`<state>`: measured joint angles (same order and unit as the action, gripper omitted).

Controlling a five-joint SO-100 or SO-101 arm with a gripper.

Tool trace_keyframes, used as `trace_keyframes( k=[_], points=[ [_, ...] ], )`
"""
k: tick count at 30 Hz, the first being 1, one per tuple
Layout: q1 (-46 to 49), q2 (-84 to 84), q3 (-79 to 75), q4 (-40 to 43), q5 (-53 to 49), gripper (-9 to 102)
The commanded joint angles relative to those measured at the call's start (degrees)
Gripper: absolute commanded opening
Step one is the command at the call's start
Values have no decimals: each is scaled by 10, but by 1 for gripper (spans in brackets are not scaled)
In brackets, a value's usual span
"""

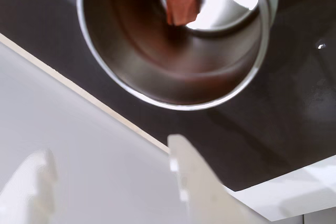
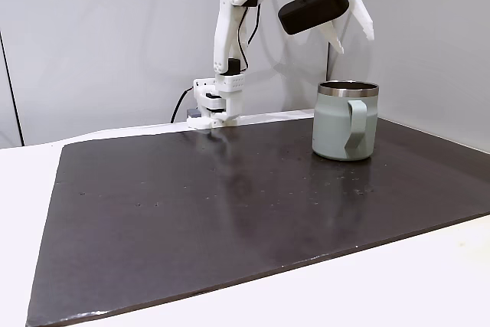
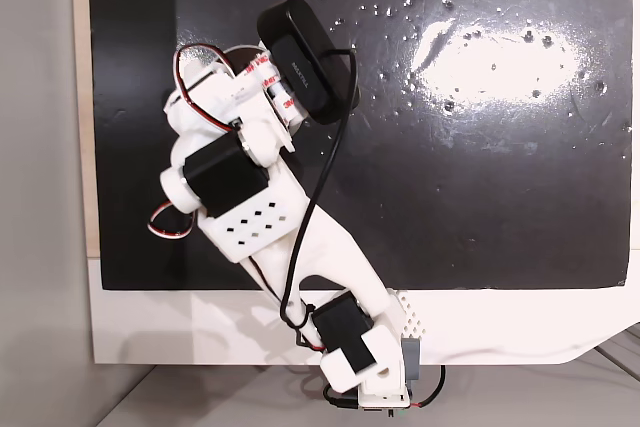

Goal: Grasp a cube and put it in the cup.

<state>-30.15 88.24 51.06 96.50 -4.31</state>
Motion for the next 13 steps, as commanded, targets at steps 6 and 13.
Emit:
trace_keyframes(
  k=[6,13],
  points=[
    [5,22,-10,4,-3,23],
    [4,21,-9,5,-6,23]
  ],
)
